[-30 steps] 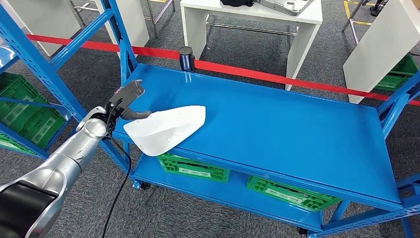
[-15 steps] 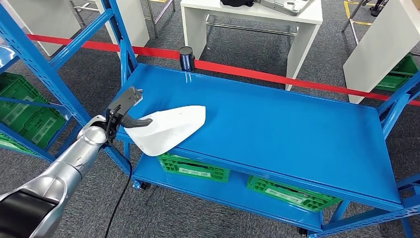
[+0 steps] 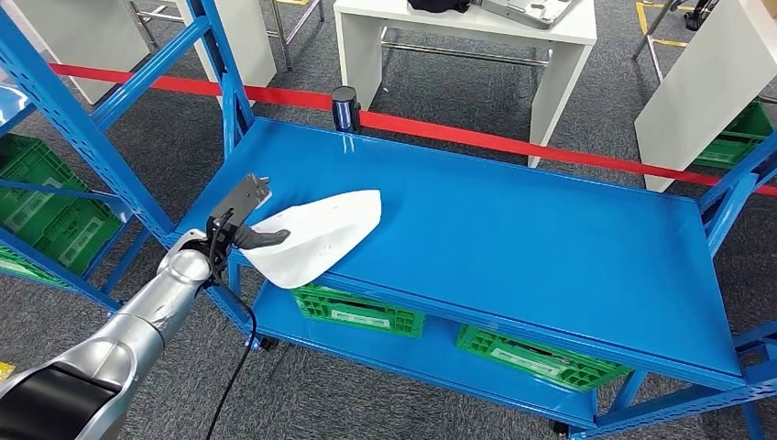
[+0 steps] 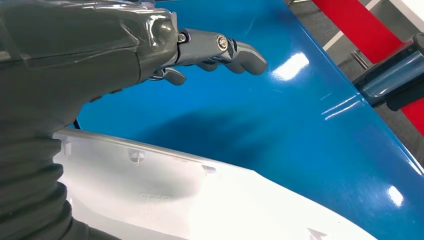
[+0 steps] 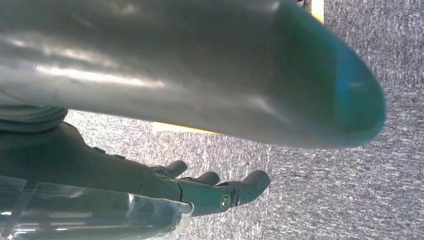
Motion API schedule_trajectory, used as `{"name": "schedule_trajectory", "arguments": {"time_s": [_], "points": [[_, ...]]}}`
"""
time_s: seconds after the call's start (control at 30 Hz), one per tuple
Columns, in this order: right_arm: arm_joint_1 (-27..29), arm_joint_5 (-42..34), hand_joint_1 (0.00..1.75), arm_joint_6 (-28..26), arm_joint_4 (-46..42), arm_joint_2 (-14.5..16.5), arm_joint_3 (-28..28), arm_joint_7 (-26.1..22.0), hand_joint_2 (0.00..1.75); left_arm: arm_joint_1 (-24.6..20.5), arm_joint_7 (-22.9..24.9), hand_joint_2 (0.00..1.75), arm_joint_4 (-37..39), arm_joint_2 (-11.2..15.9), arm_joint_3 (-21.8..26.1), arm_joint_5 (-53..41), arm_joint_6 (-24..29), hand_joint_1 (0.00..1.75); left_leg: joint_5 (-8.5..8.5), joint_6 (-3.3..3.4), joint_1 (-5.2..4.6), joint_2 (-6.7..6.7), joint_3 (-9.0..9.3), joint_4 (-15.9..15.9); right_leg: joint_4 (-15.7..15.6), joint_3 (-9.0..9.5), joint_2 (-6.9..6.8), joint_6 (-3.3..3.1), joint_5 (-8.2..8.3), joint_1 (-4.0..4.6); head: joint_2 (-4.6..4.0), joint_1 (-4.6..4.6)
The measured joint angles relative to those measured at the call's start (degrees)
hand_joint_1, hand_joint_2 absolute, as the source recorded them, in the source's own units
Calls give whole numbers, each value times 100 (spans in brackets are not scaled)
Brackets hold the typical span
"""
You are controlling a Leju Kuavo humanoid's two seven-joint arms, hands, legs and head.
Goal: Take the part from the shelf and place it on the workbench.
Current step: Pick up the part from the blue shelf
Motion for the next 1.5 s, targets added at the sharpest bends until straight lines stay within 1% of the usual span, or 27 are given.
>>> {"name": "schedule_trajectory", "arguments": {"time_s": [0.03, 0.13, 0.17, 0.27, 0.37, 0.53, 1.07, 1.2, 1.33, 1.5], "points": [[0, -7, 0, 5, 0, 0, 14, -4, 0, 17, 16, 175, -24, -1, 8, -20, 9, 3, 0, 0, 0, 0, 0, 0, 0, 0, 0, 0, 0, 0, 0, 0], [0, -49, 0, 17, 0, 0, 65, -5, 0, 63, 96, 175, -76, 4, 38, -44, 17, 124, 0, 0, 0, 0, 0, 0, 0, 0, 0, 0, 0, 0, 0, 0], [0, -71, 0, 16, 0, 0, 81, -5, 0, 79, 137, 175, -84, 9, 52, -43, 16, 159, 0, 0, 0, 0, 0, 0, 0, 0, 0, 0, 0, 0, 0, 0], [1, -121, 0, 4, 0, -1, 110, -4, 0, 125, 283, 175, -85, 43, 108, -41, 4, 154, 0, 0, 0, 0, 0, 0, 0, 0, 0, 0, 0, 0, 0, 1], [3, -144, 0, -13, 0, -2, 134, 4, 0, 165, 387, 175, -71, 113, 168, -24, 8, 162, 0, 0, 0, 0, 0, 0, 0, 0, 0, 0, 0, 0, 0, 0], [2, -176, 0, -17, 0, -2, 164, 24, 0, 242, 414, 175, -24, 215, 287, 8, 14, 174, 0, 0, 1, 1, 0, 0, 0, 0, 0, 0, 0, 1, 0, 0], [0, -201, 0, -17, 0, 0, 245, 30, 0, 325, 410, 175, 18, 286, 428, 42, -23, 175, 0, 0, 0, 0, -1, -1, 0, 0, 0, 0, 0, 0, 0, 0], [0, -230, 0, -17, 0, 0, 257, 30, 0, 321, 369, 175, 44, 287, 434, 75, -108, 175, 0, 0, 0, 0, -1, -1, 0, -1, 0, 0, -1, 0, 0, 0], [1, -251, 0, 3, 0, 2, 274, 30, 0, 322, 188, 175, 57, 290, 439, 114, -243, 175, 0, 0, 0, 0, -1, -1, 0, -1, 0, 0, -1, 0, 0, 1], [3, -303, 0, 10, 0, 17, 281, 21, 0, 328, -2, 175, 3, 298, 493, 129, -197, 175, 0, 0, 0, 0, 0, 0, 0, -1, 0, 0, 0, 0, 0, 0]]}}
